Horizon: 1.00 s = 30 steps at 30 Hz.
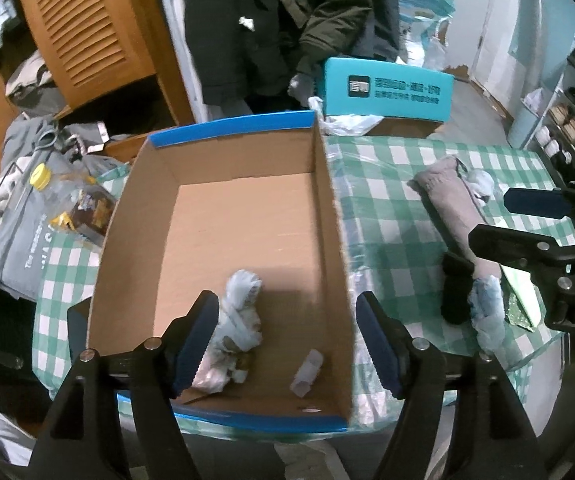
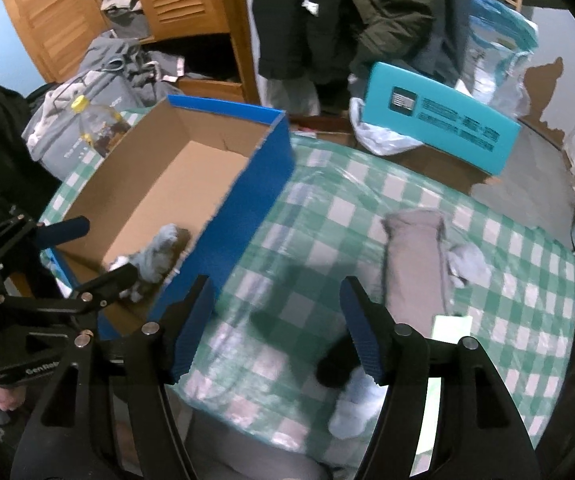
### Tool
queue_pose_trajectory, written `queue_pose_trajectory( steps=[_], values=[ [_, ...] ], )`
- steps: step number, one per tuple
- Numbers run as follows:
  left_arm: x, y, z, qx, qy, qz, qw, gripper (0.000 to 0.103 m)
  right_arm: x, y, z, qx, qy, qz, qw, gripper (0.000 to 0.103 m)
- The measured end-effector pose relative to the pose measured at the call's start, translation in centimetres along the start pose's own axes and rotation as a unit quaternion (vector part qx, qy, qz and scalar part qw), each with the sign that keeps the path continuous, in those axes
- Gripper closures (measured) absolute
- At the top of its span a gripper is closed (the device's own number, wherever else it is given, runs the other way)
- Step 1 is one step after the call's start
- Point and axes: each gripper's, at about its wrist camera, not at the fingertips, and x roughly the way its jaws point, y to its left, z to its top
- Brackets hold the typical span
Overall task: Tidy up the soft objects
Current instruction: 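Move the right tool back to the light-blue rolled sock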
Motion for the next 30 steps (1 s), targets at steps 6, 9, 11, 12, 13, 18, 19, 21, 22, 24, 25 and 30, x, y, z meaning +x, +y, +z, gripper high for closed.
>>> queue_pose_trajectory(
  steps=[6,9,11,12,13,18,19,21,22,24,25,30],
  values=[
    [-0.1,-2.9,0.4,0.026,0.000,-0.008,0.9996,0.026,-0.9,-3.0,-1.7,0.023,0.000,-0.017,1.000,0.038],
    [0.1,-4.7,0.4,0.042,0.004,-0.014,0.9990,0.026,-1.2,-4.5,-2.5,0.034,0.003,-0.024,0.999,0.038],
    [0.3,-5.7,0.4,0.051,0.007,-0.017,0.9985,0.026,-1.3,-5.3,-3.0,0.041,0.004,-0.029,0.999,0.038],
    [0.4,-6.1,0.4,0.055,0.009,-0.018,0.9983,0.026,-1.4,-5.8,-3.3,0.046,0.005,-0.032,0.998,0.038],
    [0.5,-6.6,0.4,0.059,0.011,-0.020,0.9980,0.026,-1.5,-6.4,-3.6,0.050,0.007,-0.035,0.998,0.037],
    [1.4,-8.6,0.4,0.070,0.026,-0.033,0.9966,0.025,-1.5,-8.3,-4.8,0.069,0.012,-0.044,0.997,0.037],
    [1.6,-8.8,0.4,0.071,0.028,-0.035,0.9964,0.025,-1.4,-8.5,-5.1,0.071,0.014,-0.044,0.996,0.037],
    [2.1,-9.5,0.4,0.074,0.034,-0.040,0.9959,0.025,-1.2,-8.8,-5.7,0.073,0.018,-0.043,0.996,0.037],
    [2.3,-9.7,0.3,0.075,0.036,-0.042,0.9956,0.025,-1.0,-8.9,-5.9,0.074,0.021,-0.043,0.996,0.037],
    [2.8,-10.2,0.1,0.079,0.043,-0.045,0.9949,0.025,-0.4,-9.1,-6.5,0.076,0.029,-0.044,0.996,0.037],
    [3.2,-10.4,0.0,0.081,0.047,-0.047,0.9945,0.025,-0.2,-9.2,-6.7,0.077,0.033,-0.043,0.996,0.037],
    [4.9,-11.3,-0.7,0.088,0.066,-0.048,0.9927,0.025,1.8,-9.8,-8.1,0.091,0.060,-0.040,0.993,0.037]
  ],
)
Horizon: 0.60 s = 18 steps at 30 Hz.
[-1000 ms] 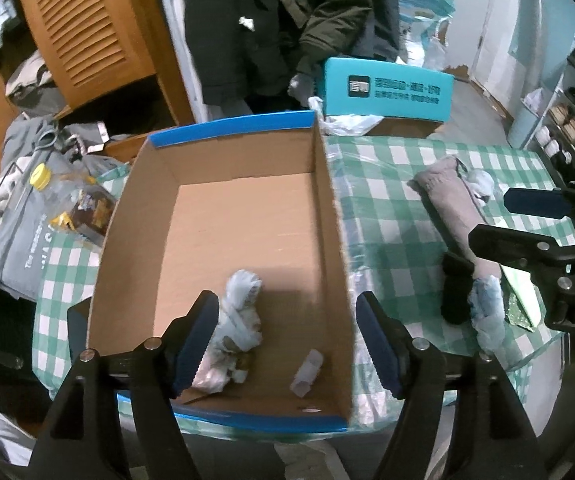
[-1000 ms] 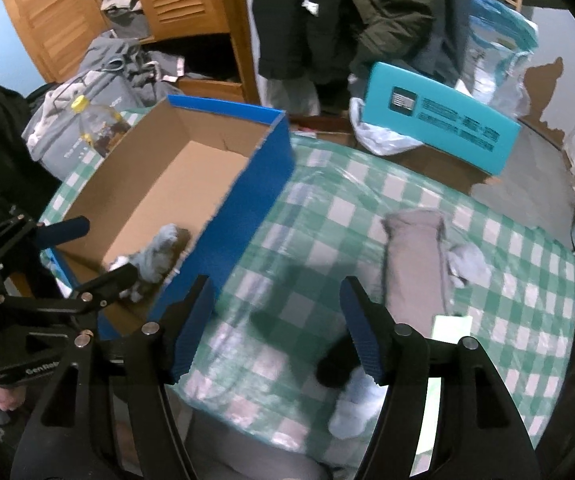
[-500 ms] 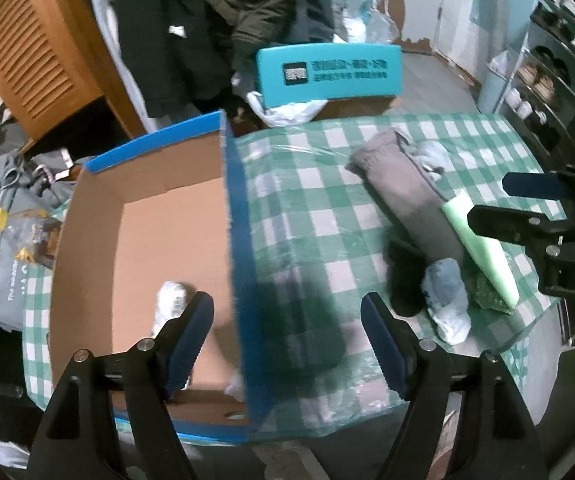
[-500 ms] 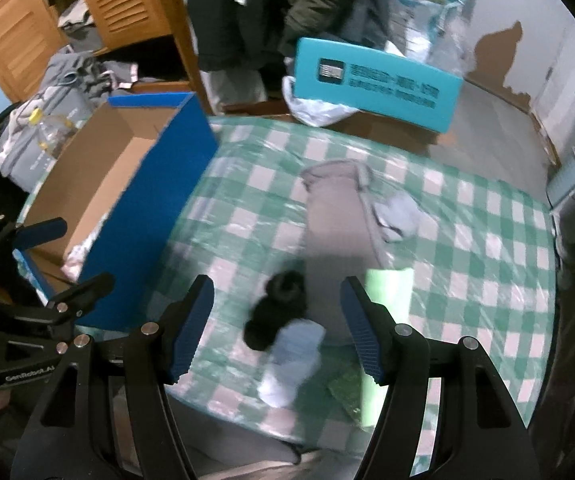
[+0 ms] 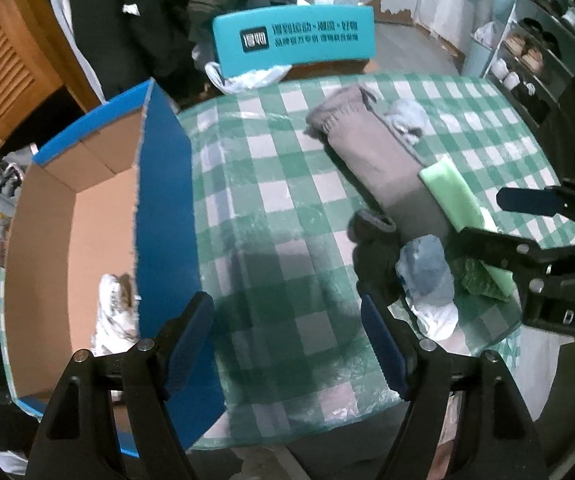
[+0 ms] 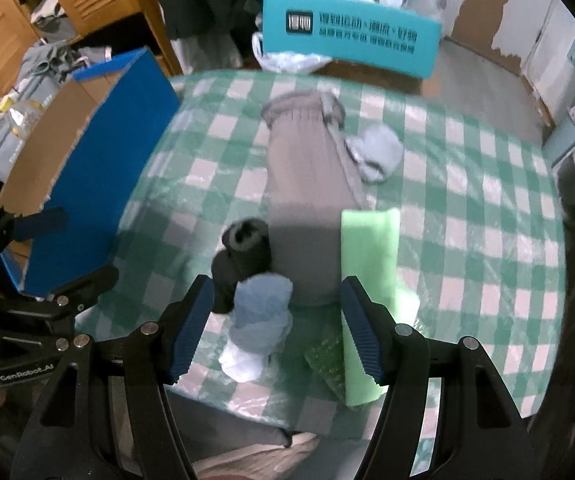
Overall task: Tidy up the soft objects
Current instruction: 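Move the right tool back to the light-blue rolled sock, then close the right tool on the light-blue sock while the left tool grasps the black sock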
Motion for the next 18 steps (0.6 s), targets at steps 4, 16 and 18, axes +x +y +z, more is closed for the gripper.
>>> queue_pose_trajectory(
  steps=[4,16,18],
  values=[
    [1.2,-0.4,-0.2,0.003,0.008,-0.002,1.0000,0.025,1.7,-0.1,-0.8,0.005,0.021,0.002,1.000,0.037],
    [3.6,-1.2,-0.4,0.012,0.027,-0.004,0.9995,0.025,5.5,0.1,-1.8,0.017,0.061,0.010,0.998,0.037],
    [3.9,-1.2,-0.5,0.014,0.031,-0.004,0.9994,0.025,6.1,0.2,-1.9,0.017,0.066,0.010,0.998,0.037]
  ],
)
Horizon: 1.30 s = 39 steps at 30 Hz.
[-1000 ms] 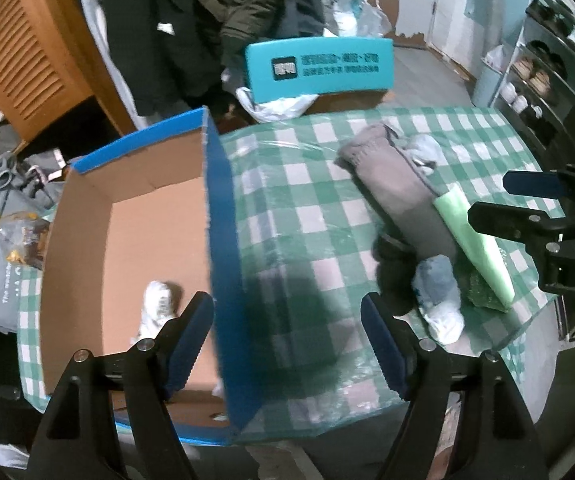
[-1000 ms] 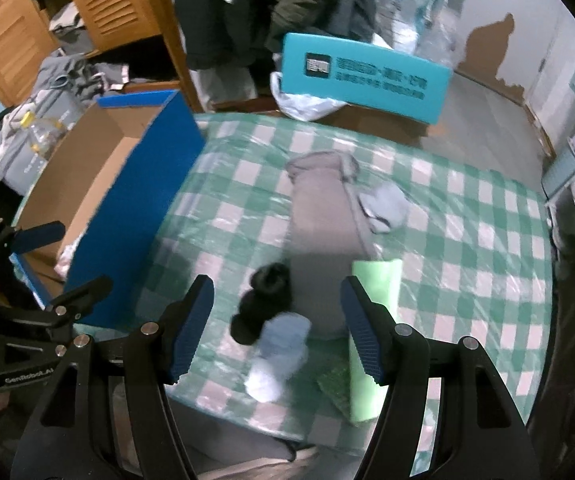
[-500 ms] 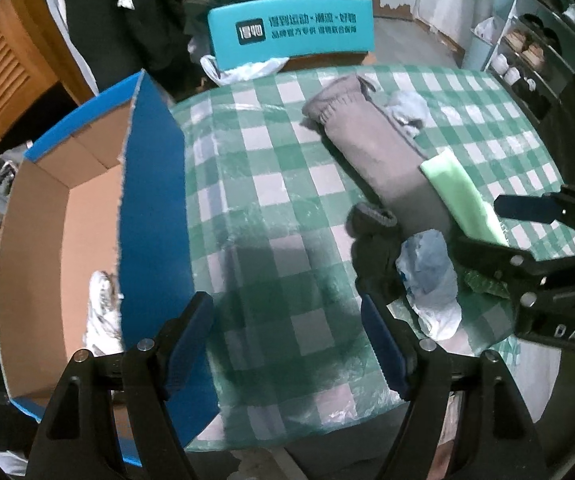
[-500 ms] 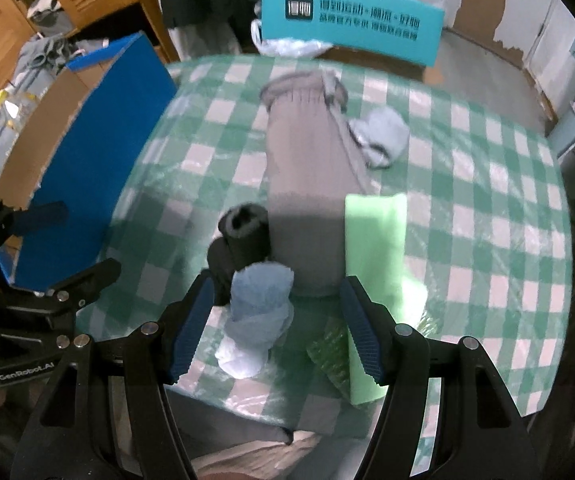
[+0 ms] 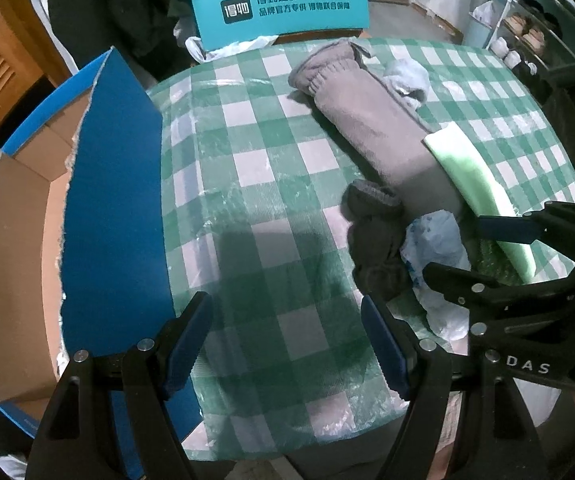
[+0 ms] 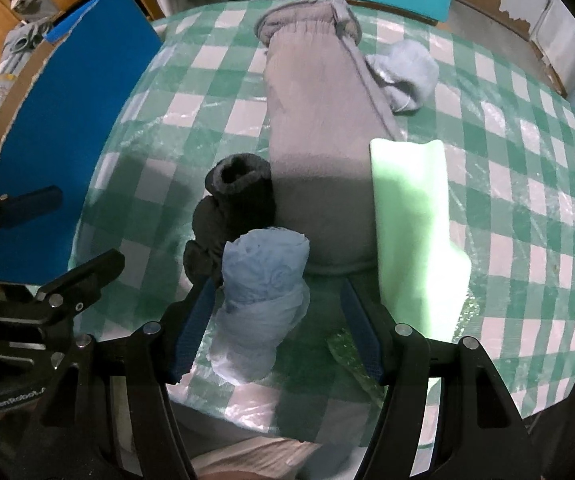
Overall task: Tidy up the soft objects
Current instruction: 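Close the right tool on the light-blue sock while the left tool grasps the black sock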
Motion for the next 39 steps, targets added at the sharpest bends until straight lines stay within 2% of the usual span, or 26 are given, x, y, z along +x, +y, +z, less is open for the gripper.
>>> queue_pose_trajectory(
  steps=[5,6,8,11,24,39],
  values=[
    [0.5,0.0,0.0,0.001,0.006,0.001,1.0000,0.025,1.1,-0.1,-0.1,0.001,0.009,0.000,1.000,0.038],
    [0.5,-0.1,0.1,0.002,0.006,0.000,1.0000,0.025,1.3,-0.2,-0.1,0.001,0.011,0.001,1.000,0.041],
    [0.6,-0.1,0.2,0.002,0.008,0.000,1.0000,0.025,1.6,-0.3,-0.2,0.001,0.015,0.004,1.000,0.055],
    [0.8,-0.3,0.3,0.003,0.009,-0.002,1.0000,0.025,1.6,-0.3,-0.2,-0.003,0.016,0.008,1.000,0.064],
    [2.2,-1.9,2.1,0.005,0.013,-0.023,0.9996,0.021,-1.7,-3.8,-0.5,0.020,-0.018,0.012,1.000,0.066],
    [5.2,-4.2,4.2,0.006,0.032,-0.032,0.9990,0.021,-1.2,-6.9,-0.1,0.043,-0.023,0.006,0.999,0.066]
  ],
)
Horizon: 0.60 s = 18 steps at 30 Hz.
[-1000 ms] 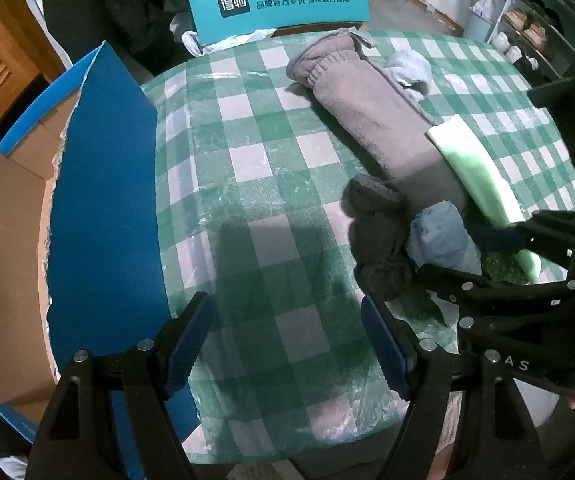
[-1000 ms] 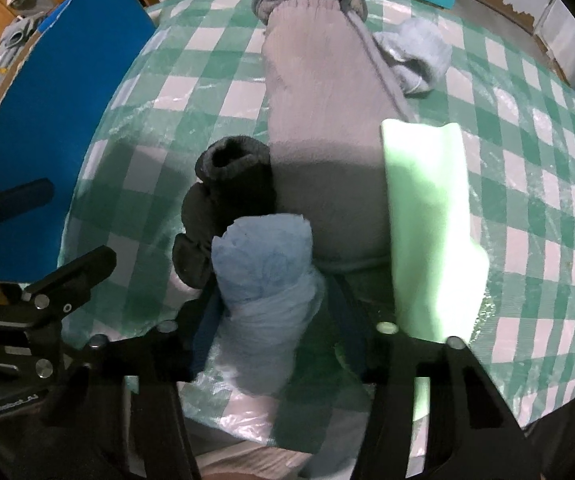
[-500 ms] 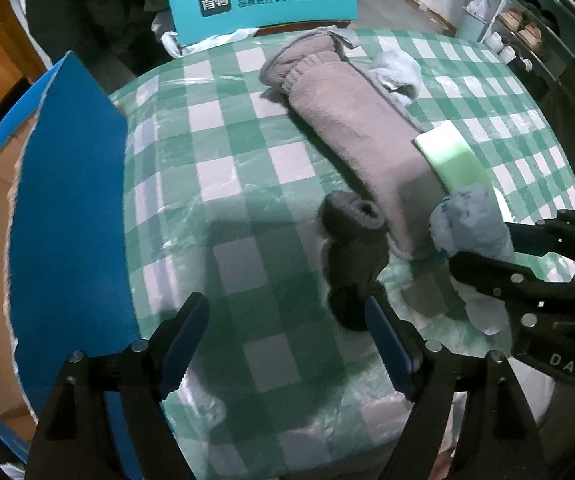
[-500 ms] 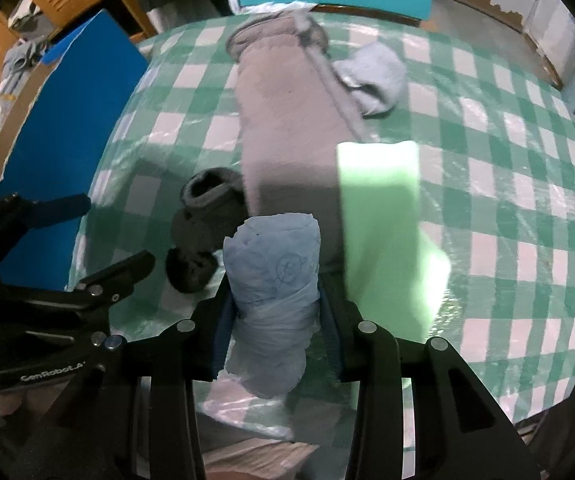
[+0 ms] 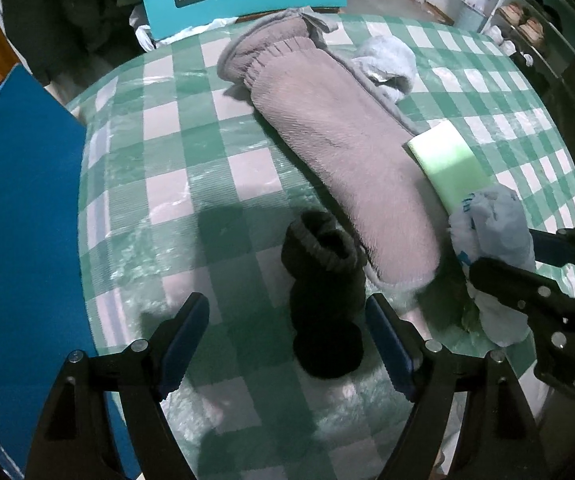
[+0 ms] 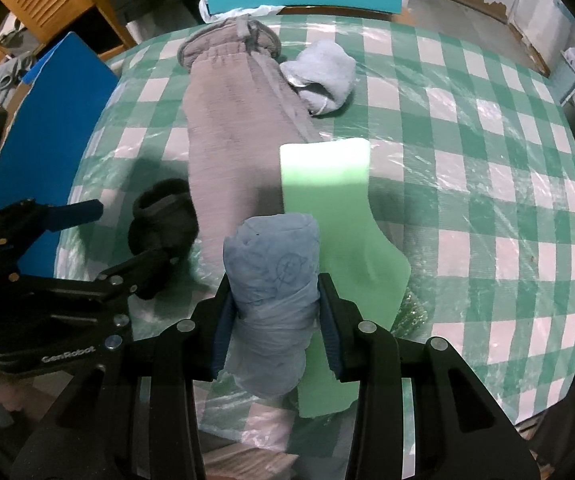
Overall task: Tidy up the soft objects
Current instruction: 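Close the right tool on the light-blue sock while the left tool grasps the black sock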
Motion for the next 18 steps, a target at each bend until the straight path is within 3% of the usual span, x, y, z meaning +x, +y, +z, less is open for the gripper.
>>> queue_pose_trajectory(
  steps=[8,15,18],
  values=[
    [0.7,-0.5,0.7,0.012,-0.004,0.009,0.9999,0.023,0.2,-0.7,-0.2,0.004,0.002,0.007,1.000,0.066],
    [1.0,-1.4,0.8,0.034,-0.001,0.005,0.9994,0.064,-0.1,-0.8,-0.2,0.006,-0.002,0.011,1.000,0.066],
    [0.6,-1.6,0.5,0.041,-0.008,0.011,0.9991,0.064,-0.5,-0.7,-0.3,0.006,-0.006,0.011,1.000,0.066]
  ],
)
